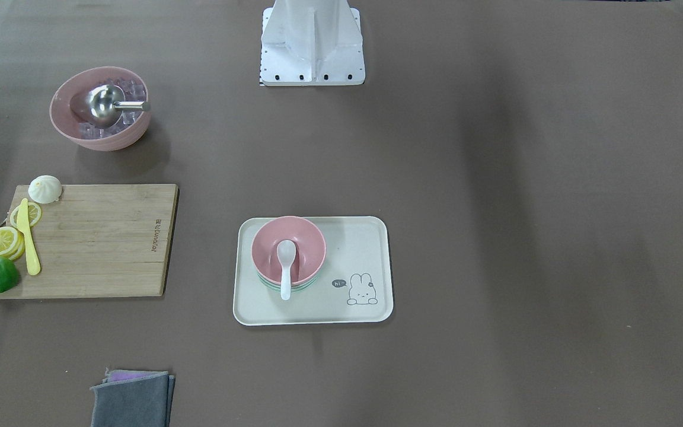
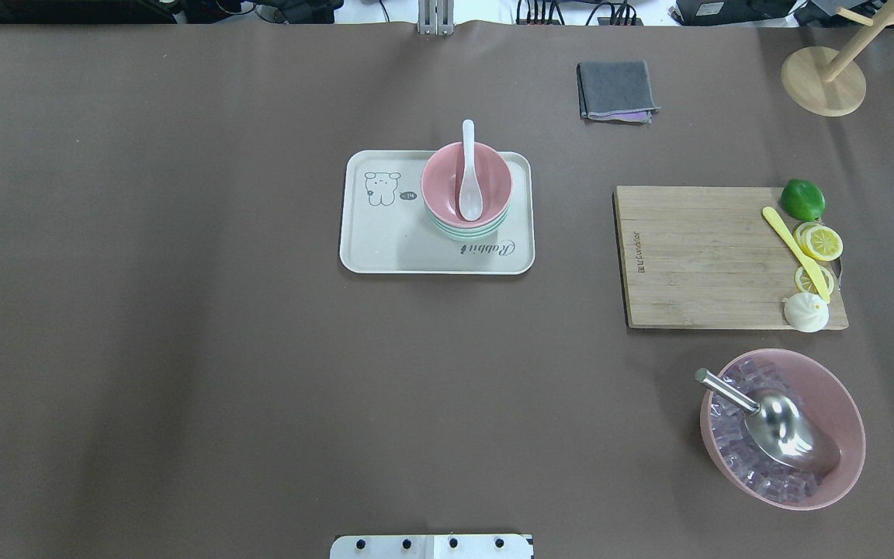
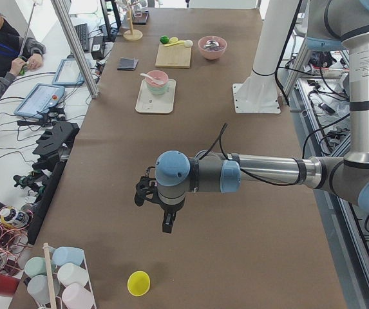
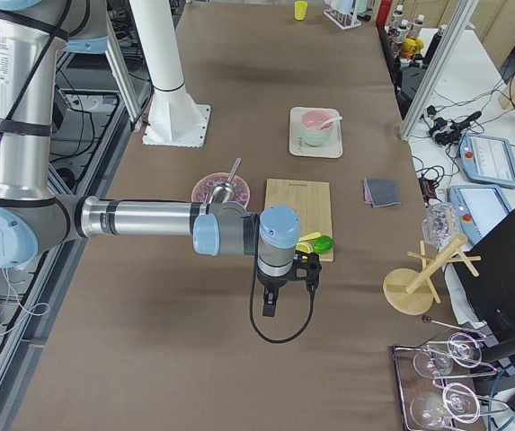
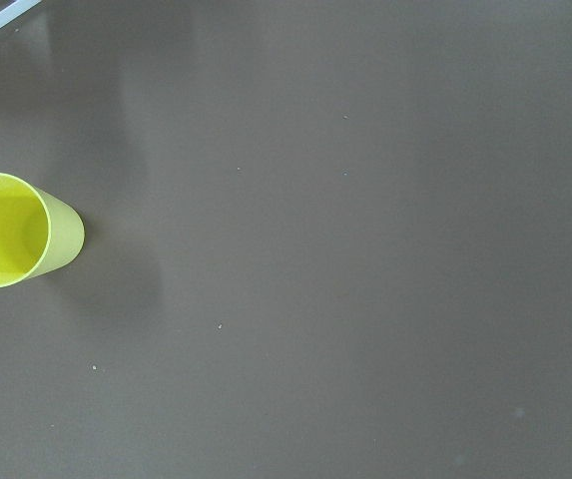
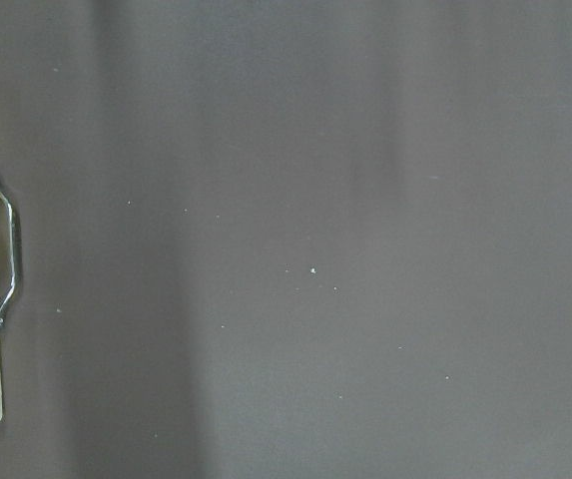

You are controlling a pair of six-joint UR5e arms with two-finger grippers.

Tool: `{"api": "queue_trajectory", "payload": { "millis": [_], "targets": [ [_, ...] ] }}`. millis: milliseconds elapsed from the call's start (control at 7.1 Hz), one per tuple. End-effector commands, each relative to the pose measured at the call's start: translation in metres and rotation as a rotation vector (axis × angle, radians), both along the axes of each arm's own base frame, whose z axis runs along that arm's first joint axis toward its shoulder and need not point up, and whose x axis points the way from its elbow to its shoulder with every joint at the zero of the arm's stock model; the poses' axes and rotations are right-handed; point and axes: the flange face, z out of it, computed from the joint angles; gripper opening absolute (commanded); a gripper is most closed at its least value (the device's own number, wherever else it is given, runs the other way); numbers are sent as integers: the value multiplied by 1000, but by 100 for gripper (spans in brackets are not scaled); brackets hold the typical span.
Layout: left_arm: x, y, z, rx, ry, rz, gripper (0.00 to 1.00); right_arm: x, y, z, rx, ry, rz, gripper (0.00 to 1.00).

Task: Stack pink bowl on green and place spoon

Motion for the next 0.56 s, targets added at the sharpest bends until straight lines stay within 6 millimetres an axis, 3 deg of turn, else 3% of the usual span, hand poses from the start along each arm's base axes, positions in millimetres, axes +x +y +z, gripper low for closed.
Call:
{"api": "queue_trajectory", "payload": {
  "millis": [0, 423],
  "targets": [
    [0, 1, 0, -1, 0, 0, 99, 0, 0, 0, 0, 0, 0, 100],
    [0, 3, 4, -8, 1, 1, 99, 0, 0, 1, -2, 0, 0, 100]
  ]
}}
